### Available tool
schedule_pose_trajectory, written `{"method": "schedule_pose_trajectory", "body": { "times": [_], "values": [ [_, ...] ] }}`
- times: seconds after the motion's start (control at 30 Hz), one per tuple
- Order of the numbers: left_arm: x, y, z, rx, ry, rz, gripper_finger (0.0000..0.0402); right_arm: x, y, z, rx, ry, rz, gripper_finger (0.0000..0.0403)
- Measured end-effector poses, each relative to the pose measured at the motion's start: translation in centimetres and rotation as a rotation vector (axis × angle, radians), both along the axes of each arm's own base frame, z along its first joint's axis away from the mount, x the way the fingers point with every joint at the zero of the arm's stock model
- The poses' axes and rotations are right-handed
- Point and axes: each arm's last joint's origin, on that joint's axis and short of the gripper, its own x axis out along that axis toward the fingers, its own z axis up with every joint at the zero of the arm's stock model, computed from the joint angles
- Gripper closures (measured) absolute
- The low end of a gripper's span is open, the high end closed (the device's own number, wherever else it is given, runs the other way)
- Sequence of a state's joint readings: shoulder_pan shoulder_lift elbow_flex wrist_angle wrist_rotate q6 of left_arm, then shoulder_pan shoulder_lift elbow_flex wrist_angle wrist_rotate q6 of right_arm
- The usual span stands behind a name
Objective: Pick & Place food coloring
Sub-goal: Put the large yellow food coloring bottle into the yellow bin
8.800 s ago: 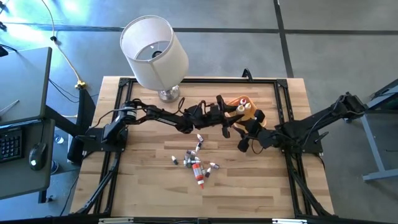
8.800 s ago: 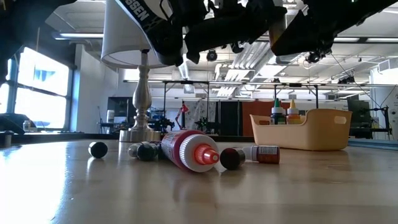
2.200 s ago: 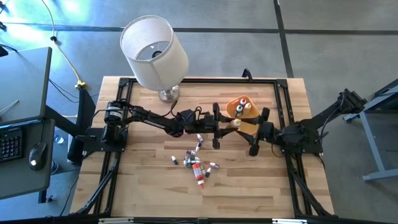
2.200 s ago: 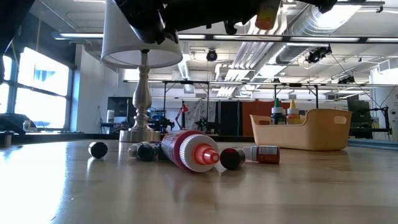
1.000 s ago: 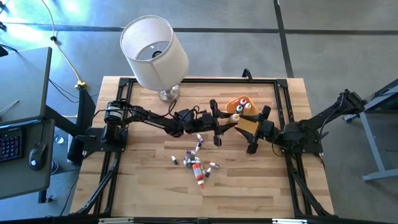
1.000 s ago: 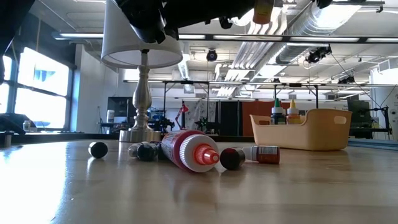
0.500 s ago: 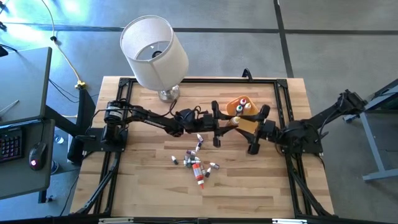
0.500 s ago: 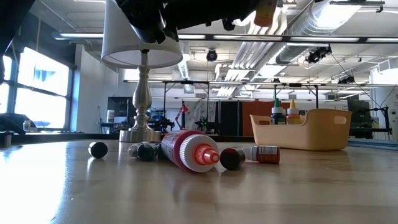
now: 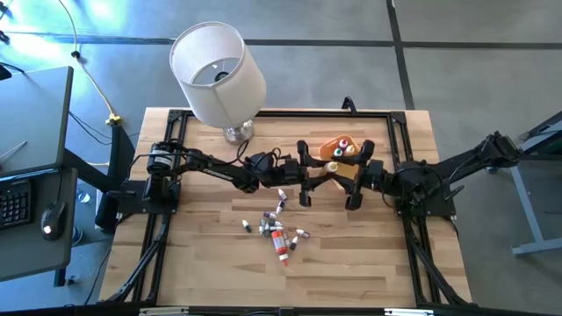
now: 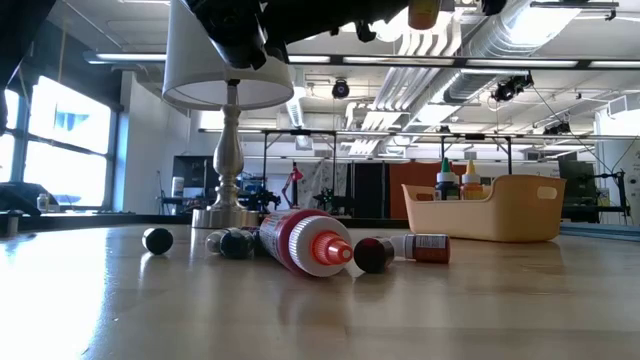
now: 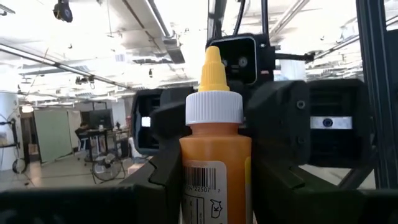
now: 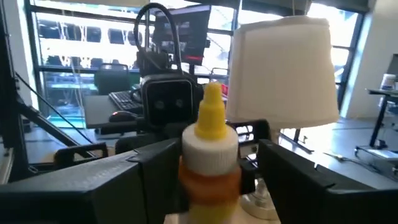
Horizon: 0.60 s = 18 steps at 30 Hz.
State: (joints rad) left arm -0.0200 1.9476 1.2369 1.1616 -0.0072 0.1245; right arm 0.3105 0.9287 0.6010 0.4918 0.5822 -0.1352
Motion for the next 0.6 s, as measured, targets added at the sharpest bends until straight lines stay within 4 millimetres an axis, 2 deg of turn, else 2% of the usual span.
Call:
{"method": "schedule_pose_trajectory", "body": {
  "times": [0.43, 0.6],
  "values": [
    [0.02, 0.02, -0.03, -0.001, 0.004, 0.007, 0.0272, 0.40, -1.10, 0.11, 0.008, -0.022, 0.079, 0.0283],
    [0.02, 0.03, -0.05, -0.003, 0.006, 0.008, 0.0272, 0.39, -1.09, 0.10, 0.021, -0.024, 0.080, 0.0289]
  ]
}}
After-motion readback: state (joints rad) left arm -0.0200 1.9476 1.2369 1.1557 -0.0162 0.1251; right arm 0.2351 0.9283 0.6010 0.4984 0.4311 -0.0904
